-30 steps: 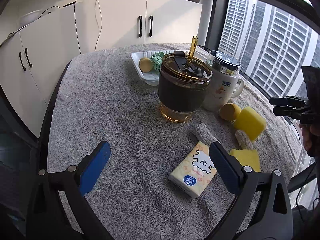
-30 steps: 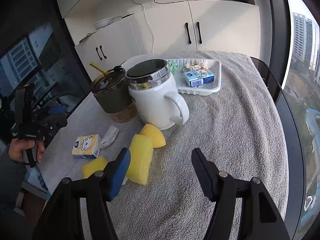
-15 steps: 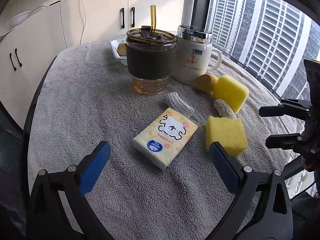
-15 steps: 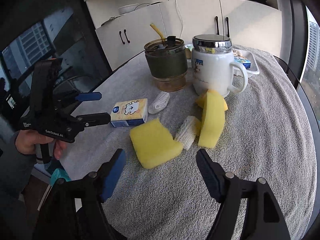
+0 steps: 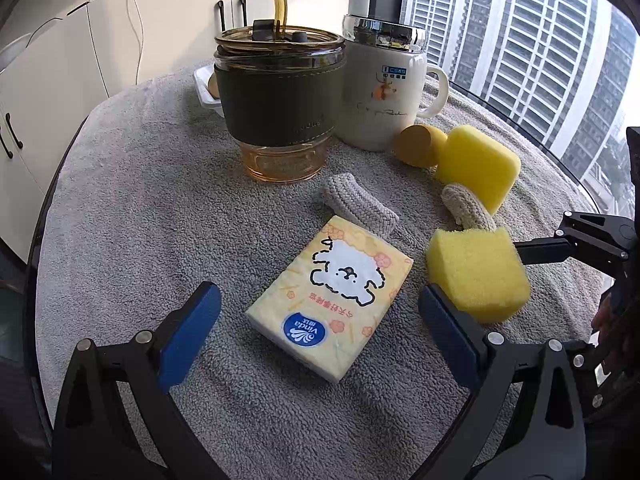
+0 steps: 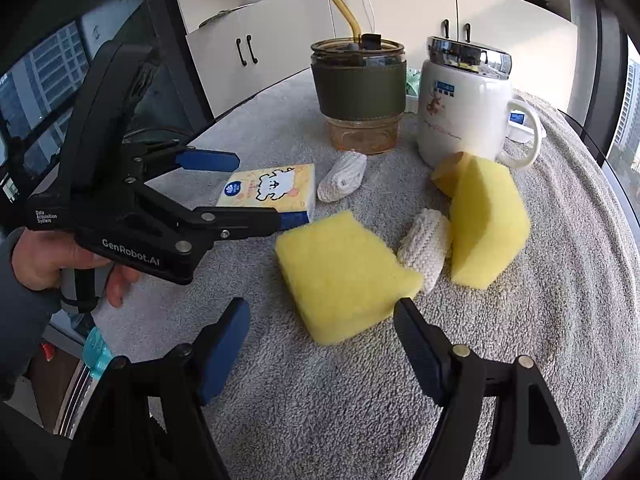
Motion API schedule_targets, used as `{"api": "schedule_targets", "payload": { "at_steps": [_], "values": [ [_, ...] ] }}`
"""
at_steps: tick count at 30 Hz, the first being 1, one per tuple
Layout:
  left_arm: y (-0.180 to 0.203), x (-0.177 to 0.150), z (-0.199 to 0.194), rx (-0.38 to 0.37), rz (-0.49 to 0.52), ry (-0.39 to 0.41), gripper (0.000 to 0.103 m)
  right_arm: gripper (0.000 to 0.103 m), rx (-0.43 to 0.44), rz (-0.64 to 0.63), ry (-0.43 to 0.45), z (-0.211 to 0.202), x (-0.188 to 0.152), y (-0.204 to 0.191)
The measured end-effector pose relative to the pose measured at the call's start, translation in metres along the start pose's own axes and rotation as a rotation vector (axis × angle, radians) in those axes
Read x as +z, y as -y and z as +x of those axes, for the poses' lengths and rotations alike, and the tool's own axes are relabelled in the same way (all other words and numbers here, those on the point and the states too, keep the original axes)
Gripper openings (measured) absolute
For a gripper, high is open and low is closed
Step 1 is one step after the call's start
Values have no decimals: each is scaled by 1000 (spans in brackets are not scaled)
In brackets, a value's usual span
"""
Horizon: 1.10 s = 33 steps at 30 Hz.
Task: Organize soft objects
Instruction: 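Close left gripper on yellow tissue pack while right gripper grasps yellow sponge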
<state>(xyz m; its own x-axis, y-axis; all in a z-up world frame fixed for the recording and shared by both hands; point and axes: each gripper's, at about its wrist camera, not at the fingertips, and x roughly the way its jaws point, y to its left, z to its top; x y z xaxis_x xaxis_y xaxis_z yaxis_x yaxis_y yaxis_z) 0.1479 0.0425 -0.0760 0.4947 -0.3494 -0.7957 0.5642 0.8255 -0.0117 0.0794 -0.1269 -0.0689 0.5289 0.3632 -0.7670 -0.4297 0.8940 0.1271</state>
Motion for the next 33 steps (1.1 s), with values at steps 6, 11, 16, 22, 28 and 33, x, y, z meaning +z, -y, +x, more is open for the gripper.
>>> {"api": "schedule_targets", "payload": {
  "at_steps": [6,11,16,22,28,33],
  "values": [
    [0,0,18,-18,33,-53,99,77,-32,1,0,13,3,3],
    [-1,3,16,-19,46,-37,74,74,-40,7,16,19,6,5],
    [-7,4,12,-6,27,-30,53,63,-49,-6,31,20,6,7],
    [-8,-3,4,11,10,-18,50,56,-43,-11,44,8,-1,6],
    [-2,-6,-2,18,-24,2,50,56,-35,-3,62,-10,-5,5],
    [5,-6,-10,15,-47,7,50,56,-39,-3,74,-27,-7,6]
  ]
}}
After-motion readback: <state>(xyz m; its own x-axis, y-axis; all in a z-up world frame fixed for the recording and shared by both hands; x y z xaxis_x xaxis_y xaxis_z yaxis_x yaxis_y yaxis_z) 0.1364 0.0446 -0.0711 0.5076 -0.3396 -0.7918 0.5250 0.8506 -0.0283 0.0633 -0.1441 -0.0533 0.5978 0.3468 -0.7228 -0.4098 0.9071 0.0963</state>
